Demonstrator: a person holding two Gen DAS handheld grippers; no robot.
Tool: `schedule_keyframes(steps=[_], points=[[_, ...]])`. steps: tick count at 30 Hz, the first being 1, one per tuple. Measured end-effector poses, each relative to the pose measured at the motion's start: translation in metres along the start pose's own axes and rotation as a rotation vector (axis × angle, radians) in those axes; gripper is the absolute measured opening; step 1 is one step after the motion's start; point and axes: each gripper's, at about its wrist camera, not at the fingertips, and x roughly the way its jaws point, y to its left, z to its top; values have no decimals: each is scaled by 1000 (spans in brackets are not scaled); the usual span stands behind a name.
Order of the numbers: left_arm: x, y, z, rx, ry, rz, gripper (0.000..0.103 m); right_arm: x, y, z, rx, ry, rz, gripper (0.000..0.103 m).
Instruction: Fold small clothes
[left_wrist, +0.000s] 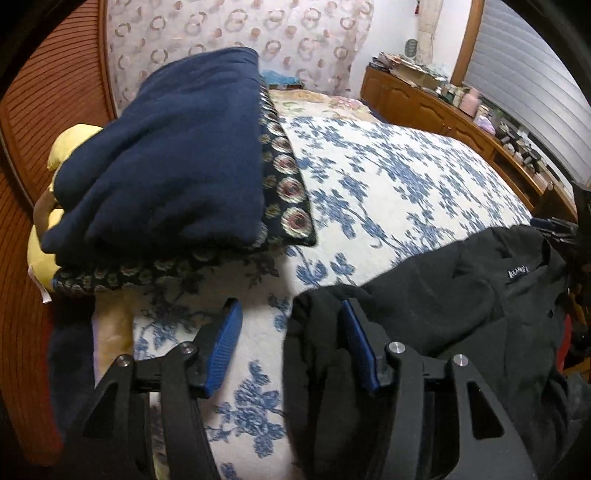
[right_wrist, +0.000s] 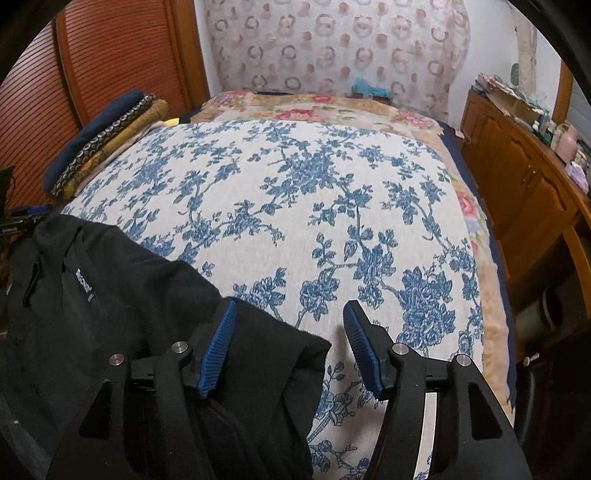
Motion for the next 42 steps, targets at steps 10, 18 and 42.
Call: schedule_keyframes(steps=[10, 18, 42], points=[[1, -5, -1, 9, 7, 3, 55, 0, -1, -6, 12, 5, -18, 64], [2, -14, 0, 12, 11, -59, 23, 2, 2, -8, -6, 39, 17, 64], [-160, -50, 35, 13, -409, -223, 5, -175, 44, 25, -79, -381, 121, 6]])
